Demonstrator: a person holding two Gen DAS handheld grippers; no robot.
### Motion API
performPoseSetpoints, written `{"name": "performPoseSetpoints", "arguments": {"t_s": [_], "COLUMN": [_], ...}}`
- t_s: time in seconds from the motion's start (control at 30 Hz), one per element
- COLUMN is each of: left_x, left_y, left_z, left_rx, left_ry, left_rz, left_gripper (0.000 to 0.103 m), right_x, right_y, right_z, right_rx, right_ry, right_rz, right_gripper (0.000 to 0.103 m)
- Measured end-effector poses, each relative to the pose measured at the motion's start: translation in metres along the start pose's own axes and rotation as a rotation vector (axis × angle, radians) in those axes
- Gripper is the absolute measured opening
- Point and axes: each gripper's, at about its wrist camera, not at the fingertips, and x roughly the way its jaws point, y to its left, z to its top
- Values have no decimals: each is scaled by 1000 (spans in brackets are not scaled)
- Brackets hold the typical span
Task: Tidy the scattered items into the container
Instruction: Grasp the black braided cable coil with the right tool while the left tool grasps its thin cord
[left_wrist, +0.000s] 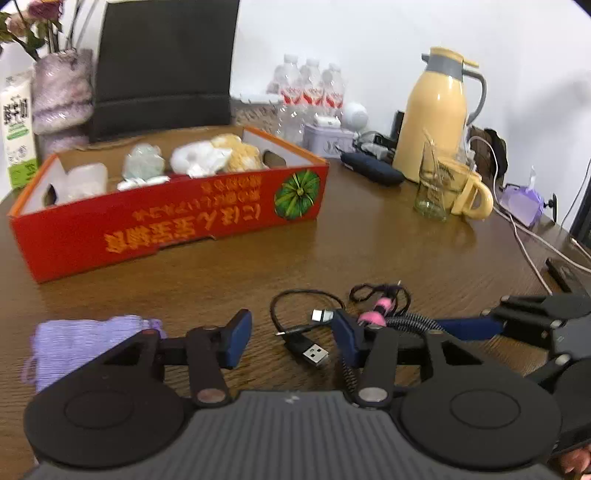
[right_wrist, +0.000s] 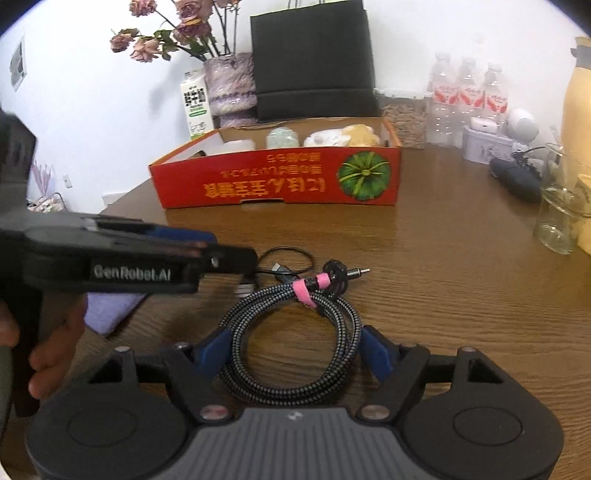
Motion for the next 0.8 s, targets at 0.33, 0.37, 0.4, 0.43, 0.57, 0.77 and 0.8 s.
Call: {"name": "performPoseSetpoints", "arguments": {"t_s": [0.33,0.37,0.4,0.43,0.57,0.77,0.8], "left_x": [12,9,6,0,-30,-62,-67], "left_y": [-14,-17,-18,-17,-10,-8,-8], "left_z": [-6,-8,-9,-10,-10,-14,-13], "left_rx": [72,89,91,75,-18,-78,-83], "left_ry": [-7,-19,-27,-36,-89,-111,-113], "left_rz": [53,97,122,129,156,185,188], "left_gripper": [20,19,8,6,6,6,6], "right_x": [-5,-6,-8,-10,-19,-27,-28], "right_y": [-7,-9,-9,-11,-15,-7,-5], "right_z": [-2,-3,-4,-5,-12,-20,-20], "right_rx": [-16,-14,-13,-11,4,5,9], "right_ry": [6,6,5,4,3,-15,-20], "right_rz": [12,7,2,-6,-13,-6,-9], "right_gripper": [75,75,75,75,75,74,74]}}
